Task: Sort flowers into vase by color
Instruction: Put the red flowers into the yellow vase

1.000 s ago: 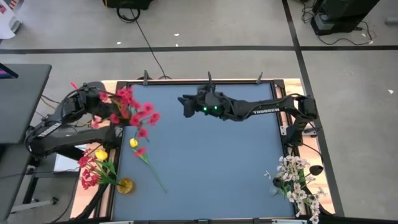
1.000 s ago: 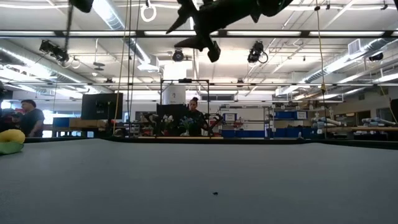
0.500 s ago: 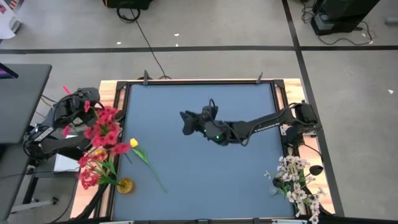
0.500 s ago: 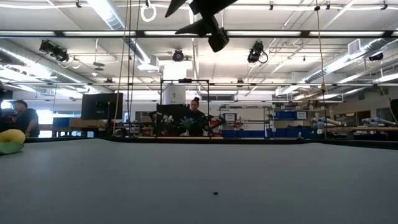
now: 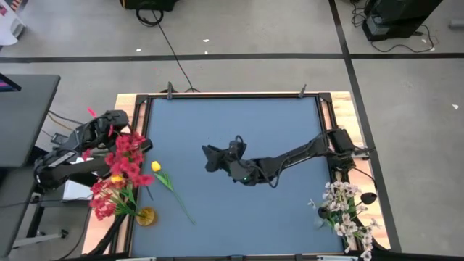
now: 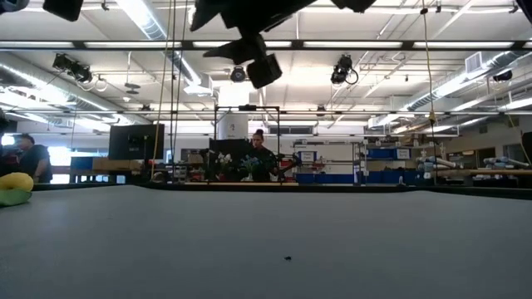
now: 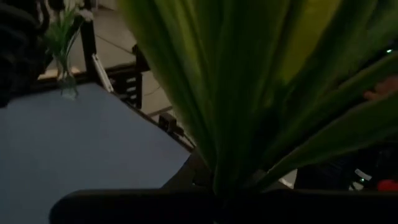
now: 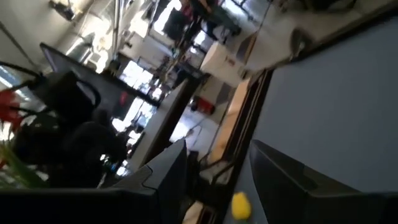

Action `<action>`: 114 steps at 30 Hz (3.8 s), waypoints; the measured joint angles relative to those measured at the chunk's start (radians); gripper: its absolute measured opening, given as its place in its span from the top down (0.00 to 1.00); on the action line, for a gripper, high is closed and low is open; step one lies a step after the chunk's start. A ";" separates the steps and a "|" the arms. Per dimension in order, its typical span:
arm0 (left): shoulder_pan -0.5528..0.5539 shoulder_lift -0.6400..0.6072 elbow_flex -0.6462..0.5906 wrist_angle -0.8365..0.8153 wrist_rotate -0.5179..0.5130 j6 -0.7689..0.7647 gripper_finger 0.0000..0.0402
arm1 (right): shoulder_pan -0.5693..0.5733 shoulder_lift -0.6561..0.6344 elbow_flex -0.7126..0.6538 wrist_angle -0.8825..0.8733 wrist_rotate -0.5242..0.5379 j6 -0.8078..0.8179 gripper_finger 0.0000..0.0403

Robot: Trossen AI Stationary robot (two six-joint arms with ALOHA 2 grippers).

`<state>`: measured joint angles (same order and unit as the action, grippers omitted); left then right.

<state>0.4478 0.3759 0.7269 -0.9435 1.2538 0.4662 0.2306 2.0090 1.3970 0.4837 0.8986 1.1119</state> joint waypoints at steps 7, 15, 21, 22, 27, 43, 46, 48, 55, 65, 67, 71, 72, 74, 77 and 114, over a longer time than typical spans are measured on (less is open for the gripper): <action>-0.060 0.003 -0.001 0.005 0.014 -0.102 0.98 | 0.000 0.054 0.044 -0.001 -0.073 0.042 0.54; -0.108 0.003 0.006 0.006 0.039 -0.201 0.98 | -0.003 0.052 0.046 0.000 -0.098 0.041 0.54; -0.111 0.001 0.006 0.003 -0.035 -0.268 0.98 | -0.003 0.052 0.046 0.001 -0.103 0.038 0.55; -0.111 -0.003 0.006 0.000 -0.043 -0.271 0.98 | -0.003 0.052 0.046 0.001 -0.107 0.038 0.55; -0.111 -0.050 0.006 -0.021 -0.063 -0.248 0.99 | -0.003 0.052 0.046 -0.007 -0.108 0.033 0.55; -0.111 -0.091 0.007 -0.011 -0.197 -0.264 0.99 | -0.005 0.052 0.046 -0.014 -0.135 0.015 0.55; -0.111 -0.115 0.007 -0.016 -0.201 -0.289 0.99 | -0.005 0.052 0.046 -0.025 -0.135 0.011 0.55; -0.111 -0.147 0.007 -0.028 -0.202 -0.290 0.99 | -0.005 0.052 0.046 -0.031 -0.135 0.011 0.55; -0.111 -0.265 0.007 -0.060 -0.245 -0.321 0.99 | -0.005 0.051 0.046 -0.031 -0.137 -0.001 0.55; -0.096 -0.271 0.007 0.146 -0.172 -0.474 0.99 | -0.018 0.051 0.046 -0.030 -0.193 0.003 0.55; -0.096 -0.271 -0.002 0.140 -0.156 -0.478 0.99 | -0.018 0.051 0.046 -0.030 -0.193 0.003 0.55; -0.097 -0.264 -0.045 0.232 -0.152 -0.500 0.99 | -0.018 0.051 0.046 -0.030 -0.193 0.006 0.55; -0.096 -0.258 -0.061 0.275 -0.150 -0.525 0.99 | -0.018 0.051 0.046 -0.030 -0.192 0.009 0.55; -0.098 -0.241 -0.092 0.365 -0.150 -0.572 0.99 | -0.016 0.051 0.046 -0.029 -0.189 0.011 0.55; -0.117 -0.200 -0.120 0.487 -0.149 -0.627 0.99 | -0.015 0.051 0.046 -0.029 -0.188 0.011 0.55; -0.702 -0.127 -0.126 0.414 -0.560 -0.608 0.99 | 0.000 0.050 0.046 -0.040 -0.189 0.018 0.55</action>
<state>-0.2544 0.2485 0.6006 -0.5294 0.6933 -0.1420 0.2310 2.0594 1.4429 0.4440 0.7092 1.1301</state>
